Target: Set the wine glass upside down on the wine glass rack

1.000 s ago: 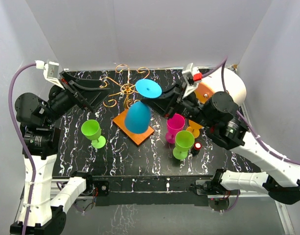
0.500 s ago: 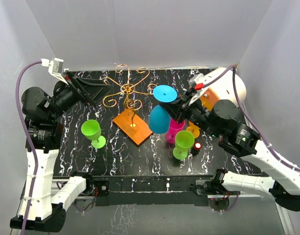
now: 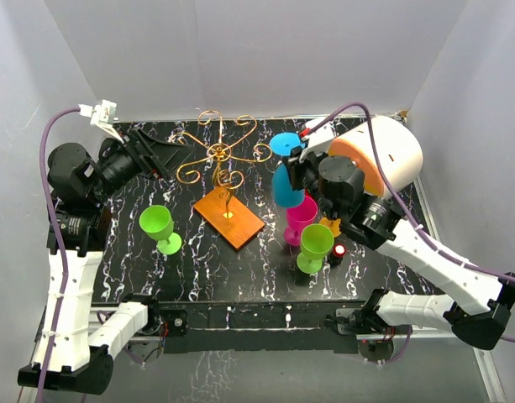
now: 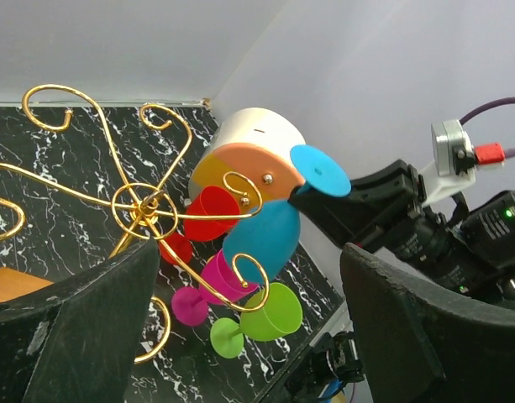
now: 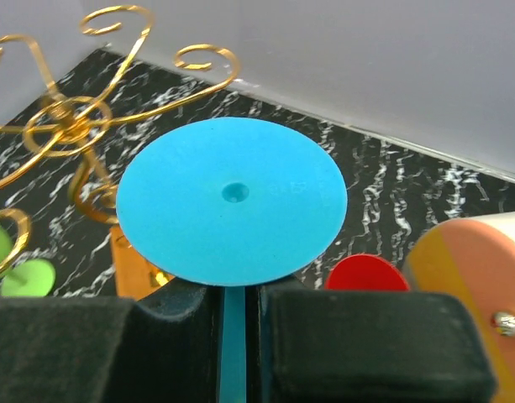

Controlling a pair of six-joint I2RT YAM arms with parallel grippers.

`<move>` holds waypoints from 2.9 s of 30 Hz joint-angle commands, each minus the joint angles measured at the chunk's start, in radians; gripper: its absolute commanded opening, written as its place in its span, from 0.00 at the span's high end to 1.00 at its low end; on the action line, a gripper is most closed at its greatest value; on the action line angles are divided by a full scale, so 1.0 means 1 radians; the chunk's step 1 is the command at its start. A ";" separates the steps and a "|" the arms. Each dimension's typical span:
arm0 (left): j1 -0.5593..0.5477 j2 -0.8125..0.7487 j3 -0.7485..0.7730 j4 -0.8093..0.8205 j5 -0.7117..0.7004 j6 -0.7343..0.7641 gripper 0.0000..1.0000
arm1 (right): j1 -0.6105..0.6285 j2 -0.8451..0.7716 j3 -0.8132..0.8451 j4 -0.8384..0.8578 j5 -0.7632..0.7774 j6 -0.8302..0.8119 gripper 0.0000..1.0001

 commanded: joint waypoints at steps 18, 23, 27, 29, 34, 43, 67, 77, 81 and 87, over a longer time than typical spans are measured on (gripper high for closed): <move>-0.005 0.033 0.014 0.106 0.110 -0.162 0.14 | -0.388 0.151 -0.026 0.349 -0.739 -0.165 1.00; -0.005 0.056 -0.014 0.177 0.142 -0.226 0.17 | -0.407 0.184 -0.042 0.378 -0.838 -0.177 1.00; -0.005 0.084 -0.012 0.175 0.148 -0.240 0.20 | -0.409 0.183 -0.073 0.434 -0.887 -0.172 1.00; -0.005 0.095 -0.013 0.183 0.156 -0.253 0.21 | -0.410 0.186 -0.077 0.448 -0.907 -0.164 1.00; -0.006 0.107 -0.022 0.212 0.167 -0.275 0.22 | -0.413 0.213 -0.062 0.450 -0.962 -0.161 1.00; -0.024 0.128 -0.045 0.268 0.163 -0.341 0.23 | -0.421 0.233 -0.060 0.479 -0.999 -0.157 1.00; -0.327 0.406 0.129 0.146 -0.186 -0.413 0.50 | -0.427 0.183 -0.134 0.662 -0.956 -0.083 1.00; -0.330 0.485 0.114 0.258 -0.100 -0.529 0.54 | -0.429 0.178 -0.143 0.683 -1.002 -0.074 1.00; -0.330 0.500 0.118 0.278 -0.084 -0.552 0.55 | -0.430 0.178 -0.132 0.658 -1.033 -0.087 1.00; -0.333 0.508 0.096 0.320 -0.060 -0.592 0.67 | -0.428 0.183 -0.120 0.638 -1.037 -0.103 1.00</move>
